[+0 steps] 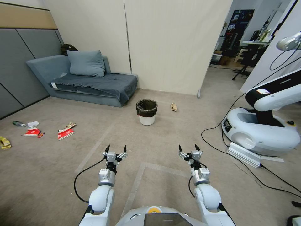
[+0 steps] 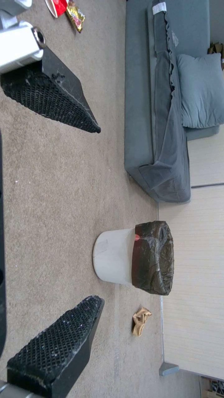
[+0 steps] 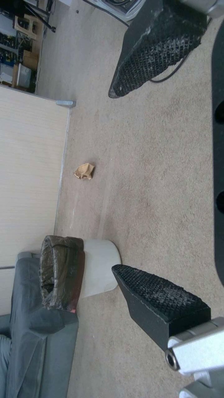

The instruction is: Pick up the trash bin, then pick up the garbage from the floor and place it into the trash bin.

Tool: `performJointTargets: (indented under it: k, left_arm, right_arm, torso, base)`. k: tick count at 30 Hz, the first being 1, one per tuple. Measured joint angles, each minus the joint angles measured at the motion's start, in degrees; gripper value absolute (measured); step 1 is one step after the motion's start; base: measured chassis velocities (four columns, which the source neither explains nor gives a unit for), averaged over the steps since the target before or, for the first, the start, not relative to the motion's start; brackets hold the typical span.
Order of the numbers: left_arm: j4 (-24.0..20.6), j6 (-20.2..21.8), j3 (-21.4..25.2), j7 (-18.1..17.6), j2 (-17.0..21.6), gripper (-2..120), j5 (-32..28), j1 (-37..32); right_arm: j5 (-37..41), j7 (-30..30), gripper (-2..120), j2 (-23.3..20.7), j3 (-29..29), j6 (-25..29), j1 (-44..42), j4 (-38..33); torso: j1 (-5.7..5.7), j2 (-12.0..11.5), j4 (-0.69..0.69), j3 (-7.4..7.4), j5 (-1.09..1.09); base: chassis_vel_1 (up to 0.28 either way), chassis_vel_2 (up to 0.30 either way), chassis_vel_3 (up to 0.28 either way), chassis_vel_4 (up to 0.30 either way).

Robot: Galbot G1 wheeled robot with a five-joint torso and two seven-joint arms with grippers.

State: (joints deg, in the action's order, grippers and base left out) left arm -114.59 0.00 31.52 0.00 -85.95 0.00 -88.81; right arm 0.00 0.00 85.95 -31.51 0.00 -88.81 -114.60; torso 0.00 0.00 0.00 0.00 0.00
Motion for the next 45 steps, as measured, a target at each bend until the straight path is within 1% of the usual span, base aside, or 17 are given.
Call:
performJointTargets:
  k: [12, 13, 14, 15, 19, 20, 21, 23, 25, 27, 31, 32, 33, 34, 35, 37, 45]
  left_arm:
    - [-0.9, 0.8, 0.0, -0.3, 0.1, 100, 0.0, -0.3]
    - [-1.9, 1.7, -0.1, -0.7, 0.2, 100, 0.1, -0.6]
    - [-4.5, 4.1, -0.3, -1.7, 0.4, 100, 0.2, -1.4]
    - [-4.5, 4.1, -0.3, -1.7, 0.4, 100, 0.2, -1.4]
    - [-12.3, 11.3, -0.8, -4.7, 1.1, 100, 0.7, -3.9]
    - [-12.3, 11.3, -0.8, -4.7, 1.1, 100, 0.7, -3.9]
    - [-13.8, 12.7, -0.9, -5.3, 1.2, 100, 0.8, -4.4]
    - [-18.7, 17.2, -1.2, -7.1, 1.6, 100, 1.1, -6.0]
    - [-20.3, 18.5, -1.3, -7.7, 1.7, 100, 1.2, -6.4]
    - [-24.7, 22.6, -1.6, -9.4, 2.1, 100, 1.5, -7.9]
    - [-25.5, 23.3, -1.6, -9.7, 2.2, 100, 1.5, -8.1]
    - [-28.0, 25.9, -1.8, -10.8, 2.4, 100, 1.7, -9.0]
    - [-28.8, 27.5, -1.9, -11.4, 2.6, 100, 1.8, -9.6]
    - [-29.2, 28.7, -2.8, -11.6, 2.7, 100, 2.8, -10.4]
    - [-29.2, 28.7, -2.8, -11.6, 2.7, 100, 2.8, -10.4]
    - [-29.2, 28.8, -3.2, -11.5, 2.7, 100, 3.4, -10.6]
    - [-29.1, 28.5, -3.4, -11.5, 2.7, 100, 3.5, -10.6]
  right_arm:
    - [-0.2, 0.0, 100, 0.1, 0.0, 0.0, -0.6, -0.7]
    - [-0.6, 0.0, 100, 0.3, 0.0, 0.0, -1.3, -1.7]
    - [-1.6, 0.3, 100, 0.9, 0.1, 0.1, -3.1, -4.3]
    - [-1.6, 0.3, 100, 0.9, 0.1, 0.1, -3.1, -4.3]
    - [-4.7, 1.0, 100, 2.6, 0.4, 0.6, -8.7, -12.3]
    - [-4.7, 1.0, 100, 2.6, 0.4, 0.6, -8.7, -12.3]
    - [-5.2, 1.2, 100, 2.9, 0.4, 0.7, -9.8, -13.8]
    - [-7.2, 1.6, 100, 4.0, 0.6, 1.0, -13.5, -18.9]
    - [-7.7, 1.7, 100, 4.3, 0.6, 1.1, -14.4, -20.3]
    - [-9.6, 2.1, 100, 5.3, 0.8, 1.3, -17.8, -25.0]
    - [-9.9, 2.2, 100, 5.5, 0.8, 1.4, -18.3, -25.7]
    - [-10.8, 2.4, 100, 6.0, 0.9, 1.6, -20.0, -28.2]
    - [-11.1, 2.5, 100, 6.2, 1.0, 1.6, -20.6, -28.9]
    - [-9.6, 2.0, 100, 6.1, 0.9, 3.8, -20.5, -28.0]
    - [-9.6, 2.0, 100, 6.1, 0.9, 3.8, -20.5, -28.0]
    - [-7.3, 0.9, 100, 6.2, 0.9, 7.5, -20.7, -27.1]
    - [-6.9, 0.7, 100, 6.2, 0.9, 8.1, -20.6, -26.7]
  torso:
    - [0.00, 0.0, 0.01, 0.00, 0.00]
    - [0.00, 0.0, 0.01, 0.00, 0.00]
    - [0.00, 0.0, 0.00, 0.00, 0.00]
    - [0.00, 0.0, 0.00, 0.00, 0.00]
    - [0.00, 0.0, 0.00, 0.00, 0.00]
    - [0.00, 0.0, 0.00, 0.00, 0.00]
    - [0.00, 0.0, 0.00, 0.00, 0.00]
    - [0.00, 0.0, 0.00, 0.00, 0.00]
    - [0.00, 0.0, 0.00, 0.00, -0.01]
    - [0.00, 0.0, 0.00, 0.00, 0.00]
    - [0.00, 0.0, 0.00, 0.00, -0.01]
    - [0.00, 0.0, -0.02, -0.01, -0.01]
    - [0.00, 0.0, 0.00, -0.01, 0.00]
    - [0.00, 0.0, 0.01, -0.01, 0.01]
    - [0.00, 0.0, 0.01, -0.01, 0.01]
    - [0.00, 0.0, 0.00, -0.01, 0.00]
    - [0.00, 0.0, 0.00, 0.00, 0.00]
  base:
    - [0.000, 0.000, 0.000, 0.000]
    - [0.000, 0.000, 0.000, 0.000]
    - [0.000, 0.000, 0.000, 0.000]
    - [0.000, 0.000, 0.000, 0.000]
    - [0.000, 0.000, 0.000, 0.000]
    - [0.000, 0.000, 0.000, 0.000]
    - [0.000, 0.000, 0.000, 0.000]
    - [0.000, 0.000, 0.000, 0.000]
    - [0.000, 0.000, 0.000, 0.000]
    - [0.000, 0.000, 0.000, 0.000]
    - [0.000, 0.000, 0.000, 0.000]
    - [0.000, 0.000, 0.000, 0.000]
    - [0.000, 0.000, 0.000, 0.000]
    - [0.000, 0.000, 0.000, 0.000]
    - [0.000, 0.000, 0.000, 0.000]
    - [0.000, 0.000, 0.000, 0.000]
    - [0.000, 0.000, 0.000, 0.000]
